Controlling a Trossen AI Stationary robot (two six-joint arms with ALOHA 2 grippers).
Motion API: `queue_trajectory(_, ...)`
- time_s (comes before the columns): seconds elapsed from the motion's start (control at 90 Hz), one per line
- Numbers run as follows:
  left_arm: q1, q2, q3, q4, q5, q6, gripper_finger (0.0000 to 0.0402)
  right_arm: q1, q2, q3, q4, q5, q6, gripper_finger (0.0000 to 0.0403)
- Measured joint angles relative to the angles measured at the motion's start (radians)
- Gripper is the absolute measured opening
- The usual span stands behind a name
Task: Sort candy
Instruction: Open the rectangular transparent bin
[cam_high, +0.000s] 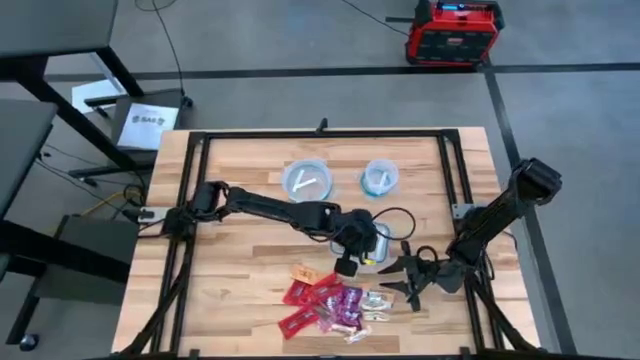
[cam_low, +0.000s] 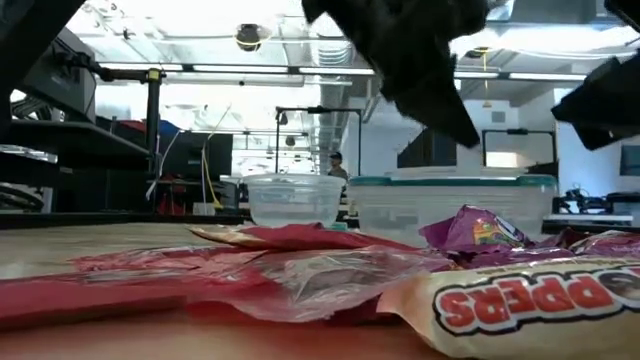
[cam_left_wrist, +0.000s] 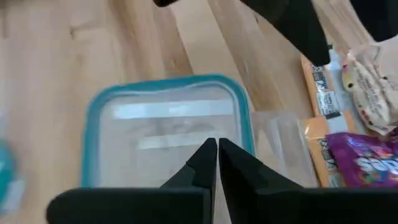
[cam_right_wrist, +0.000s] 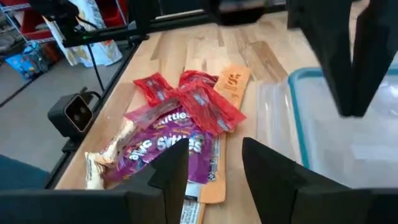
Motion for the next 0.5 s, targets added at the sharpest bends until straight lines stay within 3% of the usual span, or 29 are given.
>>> queue_trajectory(0.133,-0.030,-0.006,0.082,-0.154,-0.094,-0.001,0.0003,-0.001,-0.050,0.030,-0.110,0.000,0.001,0.0137)
queue_trajectory(0.222,-0.056,-0.035,0.090,-0.251,-0.181,-0.011,0.0003,-0.001,-0.067,0.047,-0.150,0.000,0.004,0.0137)
queue_trajectory(0.322,-0.072,-0.069,0.091,-0.390,-0.211,-0.052,0.0003,-0.002,-0.071,0.071,-0.195,0.001,0.004,0.0137)
queue_trajectory(0.5,-0.076,-0.182,-0.094,-0.310,-0.214,-0.124,0.0003,-0.025,-0.056,0.095,-0.273,0.006,0.030,0.0136)
